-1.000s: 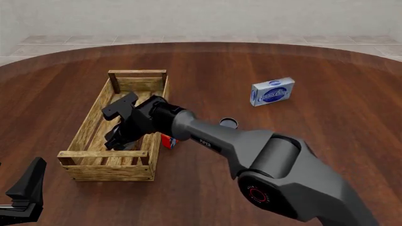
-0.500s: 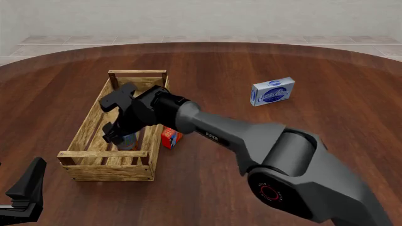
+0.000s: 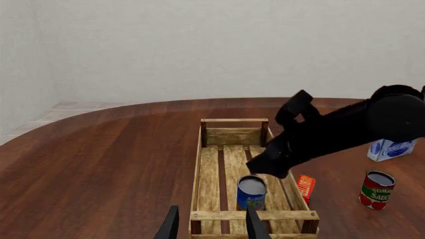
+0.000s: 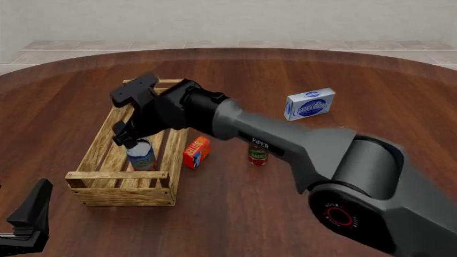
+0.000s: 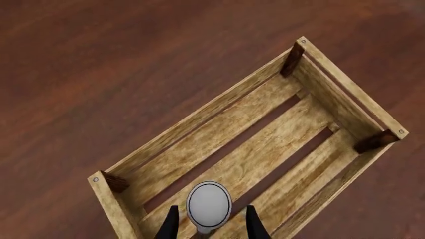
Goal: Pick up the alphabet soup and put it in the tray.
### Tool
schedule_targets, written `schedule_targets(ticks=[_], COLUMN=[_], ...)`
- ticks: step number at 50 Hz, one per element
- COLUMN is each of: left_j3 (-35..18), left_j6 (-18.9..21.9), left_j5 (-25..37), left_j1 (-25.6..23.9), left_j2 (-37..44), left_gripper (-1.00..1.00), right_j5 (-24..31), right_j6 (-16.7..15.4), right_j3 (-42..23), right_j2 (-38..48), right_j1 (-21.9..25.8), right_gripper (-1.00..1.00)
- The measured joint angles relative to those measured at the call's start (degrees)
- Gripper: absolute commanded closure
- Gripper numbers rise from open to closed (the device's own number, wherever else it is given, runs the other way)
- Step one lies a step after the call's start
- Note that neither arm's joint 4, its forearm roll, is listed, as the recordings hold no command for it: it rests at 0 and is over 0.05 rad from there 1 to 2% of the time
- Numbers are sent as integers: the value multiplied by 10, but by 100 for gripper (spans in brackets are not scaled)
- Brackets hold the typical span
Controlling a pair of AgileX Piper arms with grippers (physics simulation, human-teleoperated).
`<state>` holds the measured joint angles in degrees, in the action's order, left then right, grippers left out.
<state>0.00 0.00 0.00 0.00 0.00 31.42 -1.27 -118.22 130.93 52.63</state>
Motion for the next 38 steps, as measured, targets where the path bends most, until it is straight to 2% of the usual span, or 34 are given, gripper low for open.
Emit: schedule_targets(ticks=[10,38], left_j3=[0,0], left_j6=[0,0], left_j5=[0,0], left_j1=[0,0], left_j2=[0,0], left_gripper=[-100,-100], right_j5=[-31,-117], right_j6=[4,-15], right_j3=[46,180], right_j2=[-51,-174], right_j1=[0,-19], right_gripper=[-100,-100])
